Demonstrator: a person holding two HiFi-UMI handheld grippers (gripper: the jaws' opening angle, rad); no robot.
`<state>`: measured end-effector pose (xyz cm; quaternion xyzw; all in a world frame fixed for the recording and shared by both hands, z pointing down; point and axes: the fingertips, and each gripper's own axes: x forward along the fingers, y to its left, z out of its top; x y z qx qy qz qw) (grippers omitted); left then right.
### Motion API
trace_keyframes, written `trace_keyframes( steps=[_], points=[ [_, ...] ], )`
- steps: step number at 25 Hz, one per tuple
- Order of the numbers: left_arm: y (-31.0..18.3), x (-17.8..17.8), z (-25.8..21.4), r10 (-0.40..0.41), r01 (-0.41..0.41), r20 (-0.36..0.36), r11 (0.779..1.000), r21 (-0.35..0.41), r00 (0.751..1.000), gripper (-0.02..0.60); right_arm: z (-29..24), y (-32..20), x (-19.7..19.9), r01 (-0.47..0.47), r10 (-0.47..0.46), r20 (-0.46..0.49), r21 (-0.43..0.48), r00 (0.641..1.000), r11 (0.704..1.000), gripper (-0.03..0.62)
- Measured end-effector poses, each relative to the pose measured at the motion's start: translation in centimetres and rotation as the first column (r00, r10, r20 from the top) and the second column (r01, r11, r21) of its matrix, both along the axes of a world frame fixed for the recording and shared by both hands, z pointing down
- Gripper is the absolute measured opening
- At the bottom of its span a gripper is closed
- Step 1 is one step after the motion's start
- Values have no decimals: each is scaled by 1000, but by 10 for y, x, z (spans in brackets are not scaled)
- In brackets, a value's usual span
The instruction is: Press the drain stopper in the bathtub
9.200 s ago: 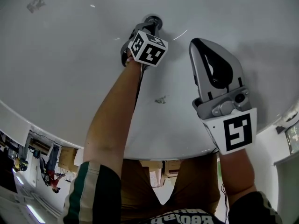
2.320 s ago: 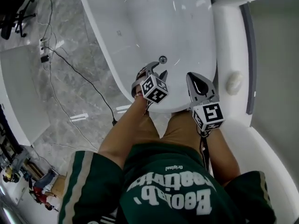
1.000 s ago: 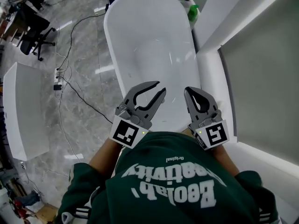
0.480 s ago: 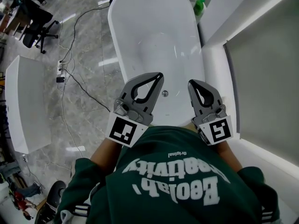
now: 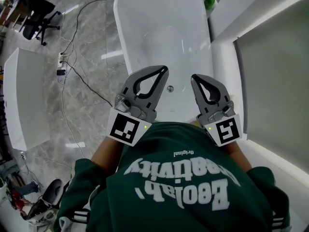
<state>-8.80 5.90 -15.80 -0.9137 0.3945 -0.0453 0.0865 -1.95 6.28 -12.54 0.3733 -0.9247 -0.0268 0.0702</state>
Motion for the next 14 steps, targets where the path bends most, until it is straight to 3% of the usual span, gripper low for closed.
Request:
trace_keyframes(
  steps=[14],
  points=[
    [3, 1, 2, -4, 3, 46, 1000, 10, 999, 9, -10, -4, 4, 0, -2, 30, 56, 1000, 998, 12]
  ],
)
